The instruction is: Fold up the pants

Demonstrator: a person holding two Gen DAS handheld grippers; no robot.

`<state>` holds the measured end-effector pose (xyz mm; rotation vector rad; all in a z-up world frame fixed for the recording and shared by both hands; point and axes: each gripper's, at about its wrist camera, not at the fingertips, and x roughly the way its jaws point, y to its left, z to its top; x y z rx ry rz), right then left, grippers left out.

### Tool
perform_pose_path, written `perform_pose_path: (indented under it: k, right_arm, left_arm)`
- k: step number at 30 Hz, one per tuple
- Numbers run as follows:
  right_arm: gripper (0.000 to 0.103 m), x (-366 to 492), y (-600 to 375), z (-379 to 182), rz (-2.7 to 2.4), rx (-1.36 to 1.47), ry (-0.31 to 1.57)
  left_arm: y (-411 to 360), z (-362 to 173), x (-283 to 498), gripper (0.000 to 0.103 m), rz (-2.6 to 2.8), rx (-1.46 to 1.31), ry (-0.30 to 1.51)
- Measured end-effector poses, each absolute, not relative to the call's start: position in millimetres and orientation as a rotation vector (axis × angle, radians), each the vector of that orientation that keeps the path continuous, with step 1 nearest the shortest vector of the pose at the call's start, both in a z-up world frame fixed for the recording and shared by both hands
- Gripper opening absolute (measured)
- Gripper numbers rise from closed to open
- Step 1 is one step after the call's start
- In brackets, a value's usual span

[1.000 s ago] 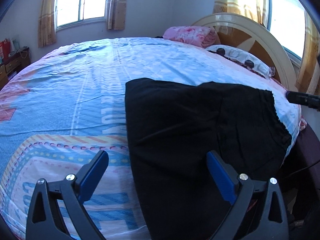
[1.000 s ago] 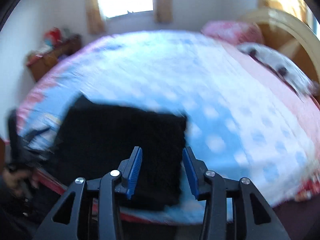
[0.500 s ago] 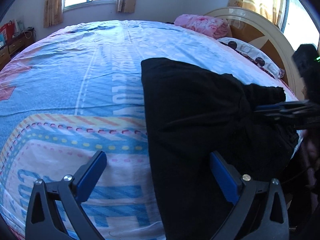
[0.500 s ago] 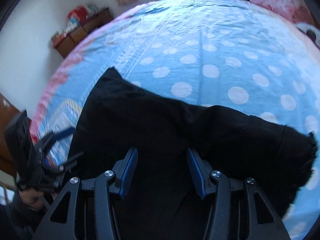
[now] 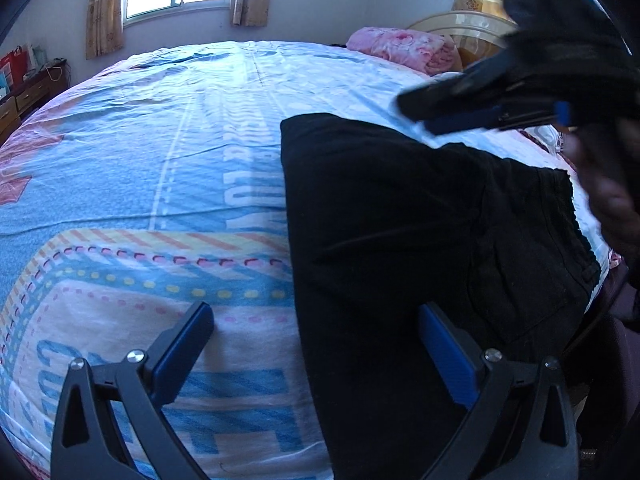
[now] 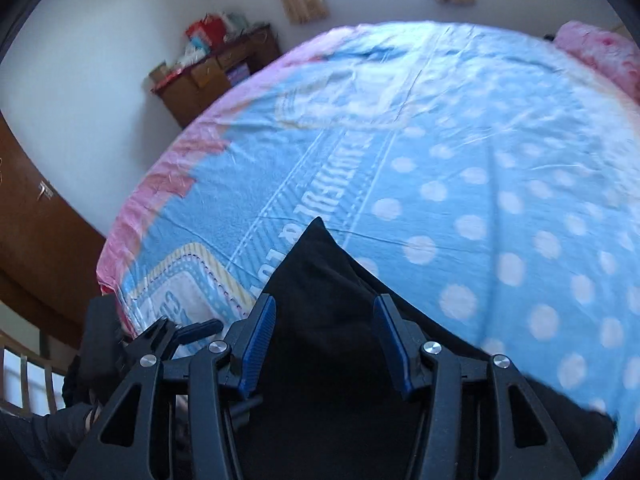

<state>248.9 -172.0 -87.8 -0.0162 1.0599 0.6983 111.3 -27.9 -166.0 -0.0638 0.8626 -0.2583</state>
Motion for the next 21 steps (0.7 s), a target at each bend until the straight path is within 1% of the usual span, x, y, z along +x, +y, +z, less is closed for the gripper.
perform_pose_path:
  k: [2, 5, 7, 12, 17, 21]
  right_arm:
    - [0.052, 261, -163, -105, 0.712, -0.014, 1.130]
    - [0.018, 264, -153, -120, 0.775, -0.018, 1.171]
    - [0.011, 261, -150, -119, 0.770, -0.051, 1.151]
    - [0.005, 262, -146, -113, 0.744, -0.105, 1.095]
    - [0.004, 271, -142, -118, 0.714, -0.114, 1.082]
    - [0.004, 282, -142, -135, 0.701, -0.117, 1.127]
  left_arm:
    - [-28, -166, 111, 0.103, -0.259, -0.061, 0.861]
    - [-29, -166, 111, 0.103, -0.261, -0.055, 0.857]
    - [-30, -167, 111, 0.103, -0.265, -0.053, 0.851]
    - [-31, -167, 109, 0.103, -0.268, -0.049, 0.836]
    - [-30, -166, 109, 0.103, -0.270, -0.055, 0.834]
    - [-30, -165, 107, 0.103, -0.265, -0.053, 0.840]
